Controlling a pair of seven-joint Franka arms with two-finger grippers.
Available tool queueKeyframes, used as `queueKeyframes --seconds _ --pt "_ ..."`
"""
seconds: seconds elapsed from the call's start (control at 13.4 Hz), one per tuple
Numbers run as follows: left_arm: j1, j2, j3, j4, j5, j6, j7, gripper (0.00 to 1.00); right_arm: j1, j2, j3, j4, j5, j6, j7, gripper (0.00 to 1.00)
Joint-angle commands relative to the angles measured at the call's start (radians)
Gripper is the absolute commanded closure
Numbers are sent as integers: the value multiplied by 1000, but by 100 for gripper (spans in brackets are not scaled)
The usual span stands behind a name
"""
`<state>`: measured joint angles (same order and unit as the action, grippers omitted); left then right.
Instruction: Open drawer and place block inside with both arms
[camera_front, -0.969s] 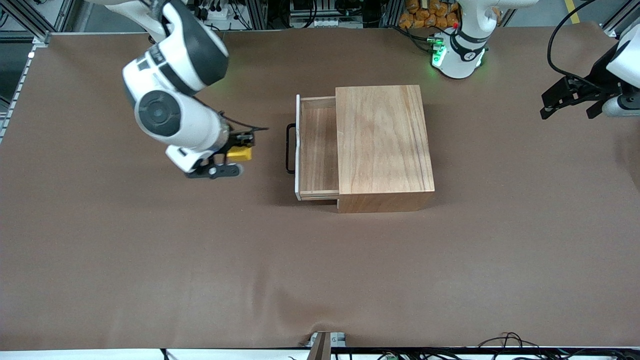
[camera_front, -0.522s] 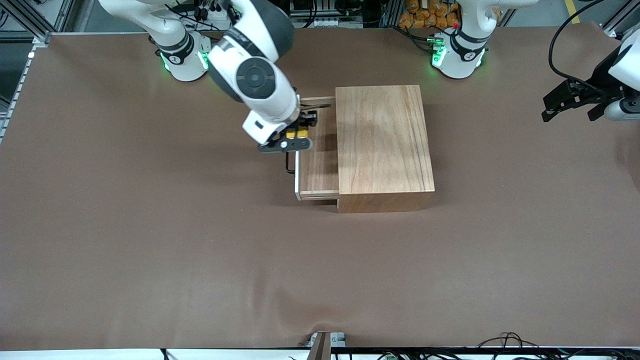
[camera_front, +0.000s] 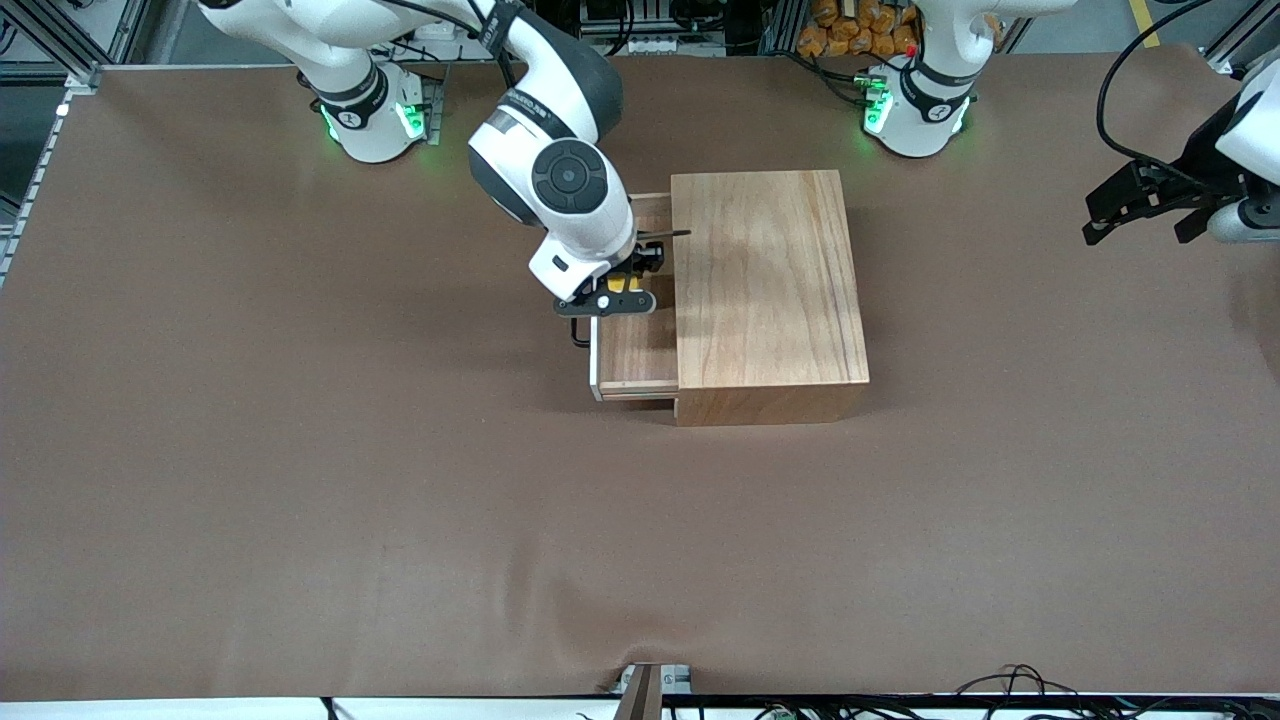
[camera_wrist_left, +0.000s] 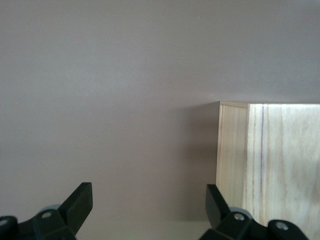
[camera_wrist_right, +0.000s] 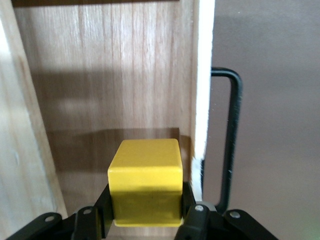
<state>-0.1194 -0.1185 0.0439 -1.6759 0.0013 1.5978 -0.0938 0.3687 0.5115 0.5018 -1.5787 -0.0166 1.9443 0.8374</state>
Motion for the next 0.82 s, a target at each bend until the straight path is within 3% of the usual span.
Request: queueKeyframes --seconds 0.0,0.3,0.45,0.75 --pt "11 -10 -7 7 -21 -6 23 0 7 32 3 75 -25 -13 45 0" --pt "11 -12 -7 5 -21 -6 25 0 -22 24 4 227 -19 -151 49 0" --pt "11 -13 -7 8 -21 -7 26 0 -104 22 11 317 -8 -235 45 0" --pt "9 -9 -9 8 -21 1 25 0 -273 4 11 364 -13 -251 45 0"
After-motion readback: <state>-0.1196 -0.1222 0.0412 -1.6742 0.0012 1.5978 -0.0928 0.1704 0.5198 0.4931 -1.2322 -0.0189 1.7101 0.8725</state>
